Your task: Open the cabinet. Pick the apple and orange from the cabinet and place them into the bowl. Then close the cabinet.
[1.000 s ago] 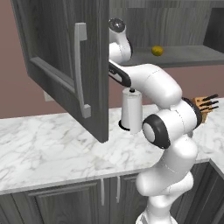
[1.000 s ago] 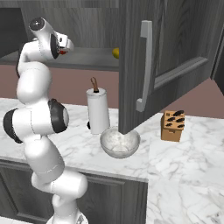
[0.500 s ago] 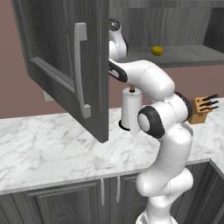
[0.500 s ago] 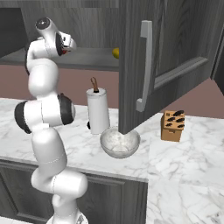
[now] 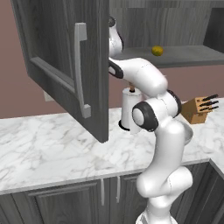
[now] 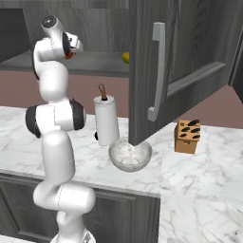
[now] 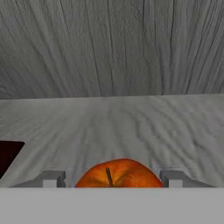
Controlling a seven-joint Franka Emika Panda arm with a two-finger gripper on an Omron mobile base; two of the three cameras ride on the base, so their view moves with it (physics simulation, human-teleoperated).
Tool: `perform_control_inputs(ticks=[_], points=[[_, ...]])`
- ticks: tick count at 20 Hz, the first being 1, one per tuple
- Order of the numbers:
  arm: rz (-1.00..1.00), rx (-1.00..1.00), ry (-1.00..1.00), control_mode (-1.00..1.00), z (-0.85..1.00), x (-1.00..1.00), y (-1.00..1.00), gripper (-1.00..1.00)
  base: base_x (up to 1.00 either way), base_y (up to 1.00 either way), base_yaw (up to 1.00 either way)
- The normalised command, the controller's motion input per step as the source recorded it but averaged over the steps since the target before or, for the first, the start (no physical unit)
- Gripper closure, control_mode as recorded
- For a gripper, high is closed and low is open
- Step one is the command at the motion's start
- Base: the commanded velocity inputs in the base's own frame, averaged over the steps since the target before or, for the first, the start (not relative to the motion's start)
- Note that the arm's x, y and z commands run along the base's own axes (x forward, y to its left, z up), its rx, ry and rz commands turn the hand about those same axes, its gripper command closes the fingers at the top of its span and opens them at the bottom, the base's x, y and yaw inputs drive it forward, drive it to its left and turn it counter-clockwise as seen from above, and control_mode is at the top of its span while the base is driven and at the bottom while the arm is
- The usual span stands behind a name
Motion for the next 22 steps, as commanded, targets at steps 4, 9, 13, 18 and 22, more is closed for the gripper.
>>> perform_control_inputs(ticks=[4,9,13,18,22], points=[[0.00,0.00,0.02,-1.00,-0.19,0.36,0.03,1.00,0.00,0.00,0.00],[0.00,0.00,0.00,-1.00,-0.30,0.15,0.00,1.00,0.00,0.00,0.00],[0.00,0.00,0.00,-1.00,-0.31,0.07,0.00,1.00,0.00,0.00,0.00],[0.00,-0.05,0.01,-1.00,-0.19,0.00,0.00,1.00,0.00,0.00,0.00],[0.00,-0.08,-0.02,-1.00,-0.31,0.00,0.00,1.00,0.00,0.00,0.00]])
